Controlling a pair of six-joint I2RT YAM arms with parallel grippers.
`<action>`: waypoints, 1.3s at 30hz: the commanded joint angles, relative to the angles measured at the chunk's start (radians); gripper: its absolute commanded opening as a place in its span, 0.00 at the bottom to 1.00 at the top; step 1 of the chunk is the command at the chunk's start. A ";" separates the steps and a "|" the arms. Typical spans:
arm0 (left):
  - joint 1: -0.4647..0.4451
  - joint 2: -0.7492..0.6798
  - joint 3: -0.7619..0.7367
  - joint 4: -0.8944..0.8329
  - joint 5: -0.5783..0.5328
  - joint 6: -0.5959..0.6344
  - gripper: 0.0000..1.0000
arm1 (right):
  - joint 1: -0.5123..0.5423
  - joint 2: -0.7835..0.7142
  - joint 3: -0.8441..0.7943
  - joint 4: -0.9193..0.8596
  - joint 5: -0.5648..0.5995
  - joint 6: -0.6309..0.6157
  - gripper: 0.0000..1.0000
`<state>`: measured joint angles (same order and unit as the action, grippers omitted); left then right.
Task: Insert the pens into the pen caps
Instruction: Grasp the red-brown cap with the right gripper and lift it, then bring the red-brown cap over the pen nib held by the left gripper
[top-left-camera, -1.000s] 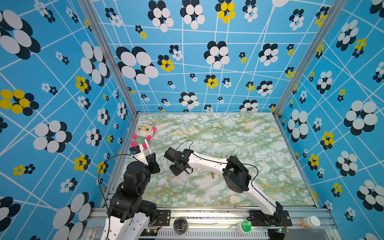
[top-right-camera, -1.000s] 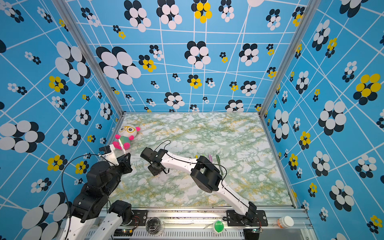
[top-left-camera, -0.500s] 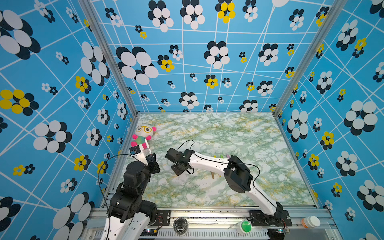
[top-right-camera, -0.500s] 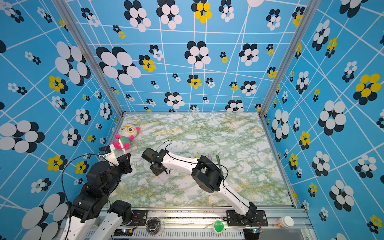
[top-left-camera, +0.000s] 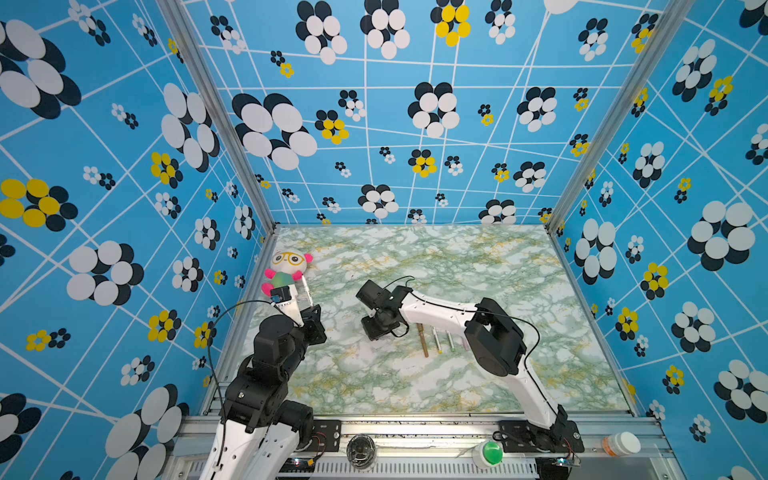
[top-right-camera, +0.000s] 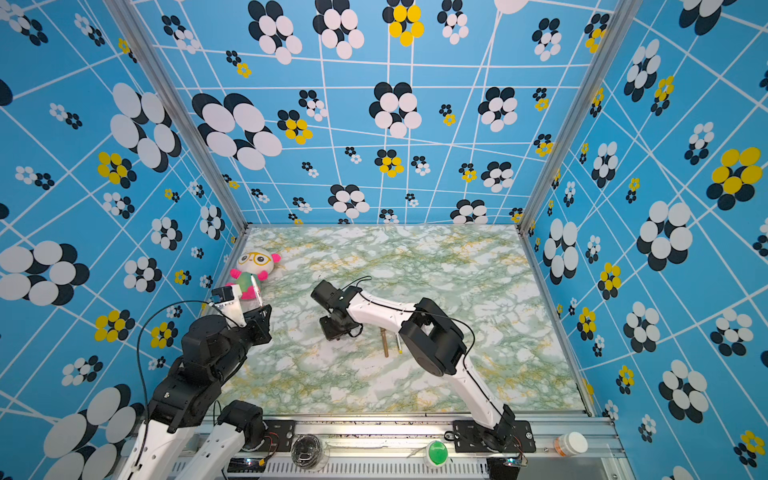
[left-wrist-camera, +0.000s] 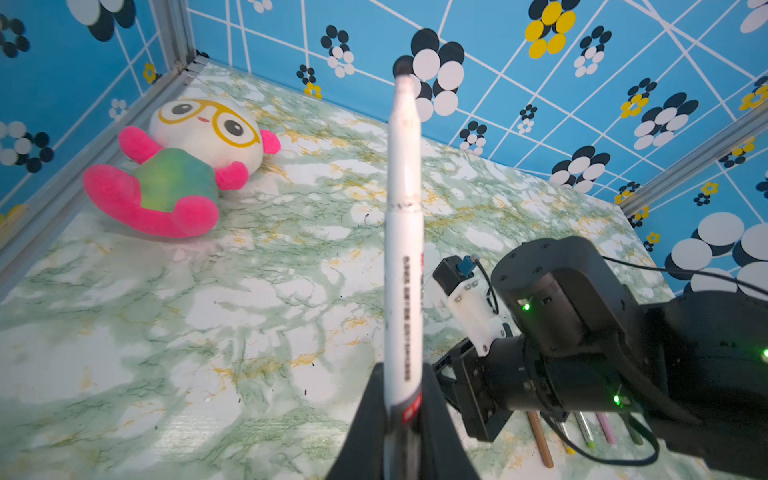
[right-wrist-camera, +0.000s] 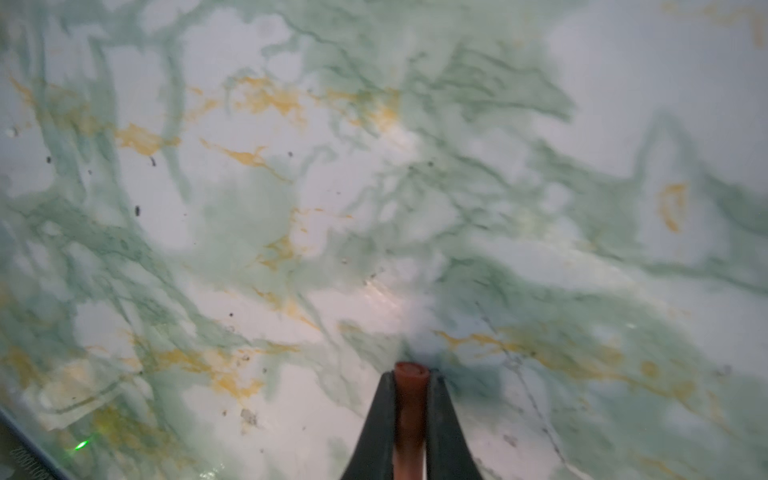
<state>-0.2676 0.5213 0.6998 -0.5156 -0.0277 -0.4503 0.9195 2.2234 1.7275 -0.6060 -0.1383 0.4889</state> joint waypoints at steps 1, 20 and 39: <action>0.007 0.057 0.020 0.056 0.139 0.019 0.00 | -0.060 -0.145 -0.043 0.100 -0.115 0.120 0.00; -0.137 0.292 -0.023 0.327 0.583 0.009 0.00 | -0.252 -0.524 -0.237 0.465 -0.307 0.422 0.00; -0.170 0.332 -0.018 0.335 0.555 0.005 0.00 | -0.212 -0.524 -0.237 0.571 -0.376 0.507 0.00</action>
<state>-0.4290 0.8547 0.6926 -0.2012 0.5343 -0.4484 0.6964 1.7214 1.4925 -0.0620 -0.4923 0.9848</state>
